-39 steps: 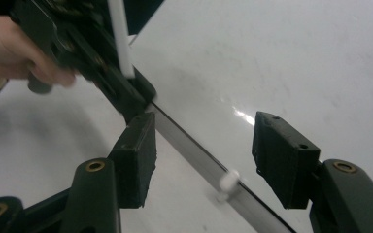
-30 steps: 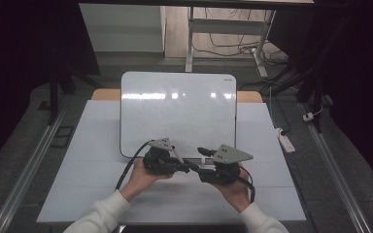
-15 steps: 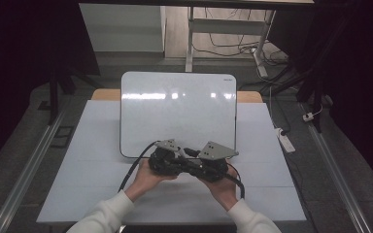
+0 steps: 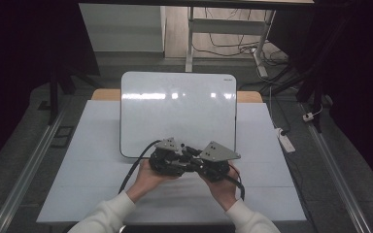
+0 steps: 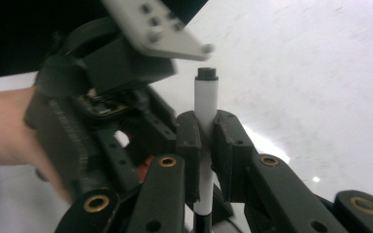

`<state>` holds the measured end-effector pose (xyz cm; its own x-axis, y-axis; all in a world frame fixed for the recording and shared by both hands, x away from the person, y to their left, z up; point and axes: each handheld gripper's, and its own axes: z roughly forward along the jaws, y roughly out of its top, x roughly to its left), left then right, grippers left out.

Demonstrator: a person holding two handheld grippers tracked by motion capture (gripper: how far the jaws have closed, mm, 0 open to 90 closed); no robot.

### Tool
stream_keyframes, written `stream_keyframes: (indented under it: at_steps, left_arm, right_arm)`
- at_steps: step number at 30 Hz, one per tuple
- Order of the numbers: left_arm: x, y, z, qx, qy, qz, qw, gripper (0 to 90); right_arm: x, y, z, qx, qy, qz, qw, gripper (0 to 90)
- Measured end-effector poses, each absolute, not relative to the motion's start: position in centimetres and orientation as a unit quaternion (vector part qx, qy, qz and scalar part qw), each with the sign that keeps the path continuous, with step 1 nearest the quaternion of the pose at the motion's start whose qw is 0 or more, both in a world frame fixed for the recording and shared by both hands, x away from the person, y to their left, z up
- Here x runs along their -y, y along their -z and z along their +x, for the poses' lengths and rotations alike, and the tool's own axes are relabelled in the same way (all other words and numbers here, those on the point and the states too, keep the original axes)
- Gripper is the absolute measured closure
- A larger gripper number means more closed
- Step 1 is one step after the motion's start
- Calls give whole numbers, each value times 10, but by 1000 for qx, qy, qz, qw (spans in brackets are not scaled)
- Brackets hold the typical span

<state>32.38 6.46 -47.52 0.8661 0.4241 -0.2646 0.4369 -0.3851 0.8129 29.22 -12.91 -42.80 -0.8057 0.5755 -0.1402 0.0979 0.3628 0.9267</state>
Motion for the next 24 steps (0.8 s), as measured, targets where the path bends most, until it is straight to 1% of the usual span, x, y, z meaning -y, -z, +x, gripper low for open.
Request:
stream_keyframes:
  at_steps: [2, 5, 8, 11, 13, 18, 22, 24]
  left_arm:
    - [-70, 472, 317, -260, -16, 831, 491, 406]
    - [-86, 468, 303, -262, -61, 833, 484, 327]
    - [-108, 467, 289, -273, -106, 834, 467, 288]
    - [-134, 470, 276, -295, -137, 834, 445, 262]
    - [-151, 474, 268, -316, -147, 829, 438, 250]
    - [-192, 483, 251, -368, -152, 809, 433, 228]
    - [-212, 491, 244, -393, -148, 799, 430, 223]
    - [-218, 495, 242, -398, -147, 800, 425, 223]
  right_arm:
    - [136, 423, 294, -786, -528, 220, 235, 811]
    - [152, 414, 301, -772, -536, 236, 246, 811]
    - [168, 409, 311, -763, -536, 256, 255, 811]
    - [182, 404, 322, -753, -534, 276, 266, 811]
    - [192, 399, 332, -745, -537, 289, 272, 810]
    - [206, 387, 354, -731, -533, 321, 281, 810]
    - [211, 379, 374, -729, -518, 343, 289, 809]
    - [211, 377, 384, -728, -513, 357, 282, 809]
